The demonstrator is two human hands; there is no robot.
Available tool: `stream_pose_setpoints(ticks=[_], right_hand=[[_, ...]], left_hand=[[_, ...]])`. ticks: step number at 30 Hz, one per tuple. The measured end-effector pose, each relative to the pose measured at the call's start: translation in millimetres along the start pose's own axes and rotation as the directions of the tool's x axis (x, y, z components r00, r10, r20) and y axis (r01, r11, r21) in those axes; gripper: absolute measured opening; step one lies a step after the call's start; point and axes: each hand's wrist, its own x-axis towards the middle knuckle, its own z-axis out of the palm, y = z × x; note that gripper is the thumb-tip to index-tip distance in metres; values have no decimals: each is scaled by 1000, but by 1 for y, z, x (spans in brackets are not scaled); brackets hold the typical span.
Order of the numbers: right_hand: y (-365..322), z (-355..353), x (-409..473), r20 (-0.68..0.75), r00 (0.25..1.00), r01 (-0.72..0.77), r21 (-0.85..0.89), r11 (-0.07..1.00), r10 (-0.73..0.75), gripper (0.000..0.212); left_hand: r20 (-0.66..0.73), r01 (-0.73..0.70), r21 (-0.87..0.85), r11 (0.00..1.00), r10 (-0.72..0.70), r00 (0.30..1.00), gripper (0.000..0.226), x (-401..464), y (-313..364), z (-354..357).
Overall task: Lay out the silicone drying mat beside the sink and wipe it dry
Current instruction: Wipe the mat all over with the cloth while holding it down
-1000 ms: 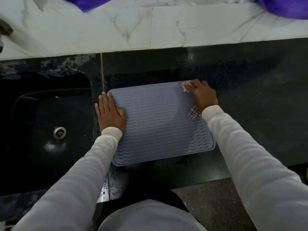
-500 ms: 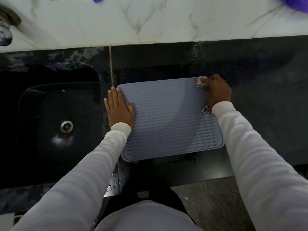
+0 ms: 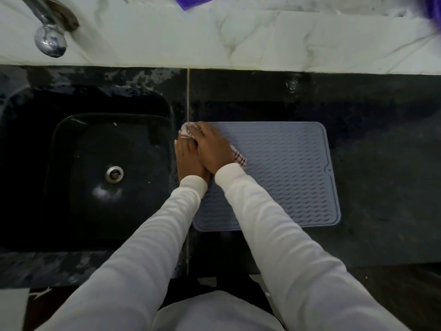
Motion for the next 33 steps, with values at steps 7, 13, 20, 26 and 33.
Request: stream_pose_setpoints(ticks=[7,13,20,26,33], right_hand=[[38,-9,-2,120,981,181,-279,943,-153,68],[62,-24,-15,225,966,203,-358,911,-127,81],[125,-74,-44,292,954,198,-424,884,-73,74],[176,-108,-74,239,971,114,-510,853,13,67],[234,-139,-112,143,981,-36,-536,843,133,64]], left_hand=[[16,-5,20,1000,4,1000,54,1,-3,6],[28,24,56,998,-25,999,59,-2,0,5],[31,100,40,994,-101,994,58,-9,13,-2],[20,72,101,992,-75,997,57,-10,12,-3],[43,49,192,980,-59,997,58,-6,7,4]])
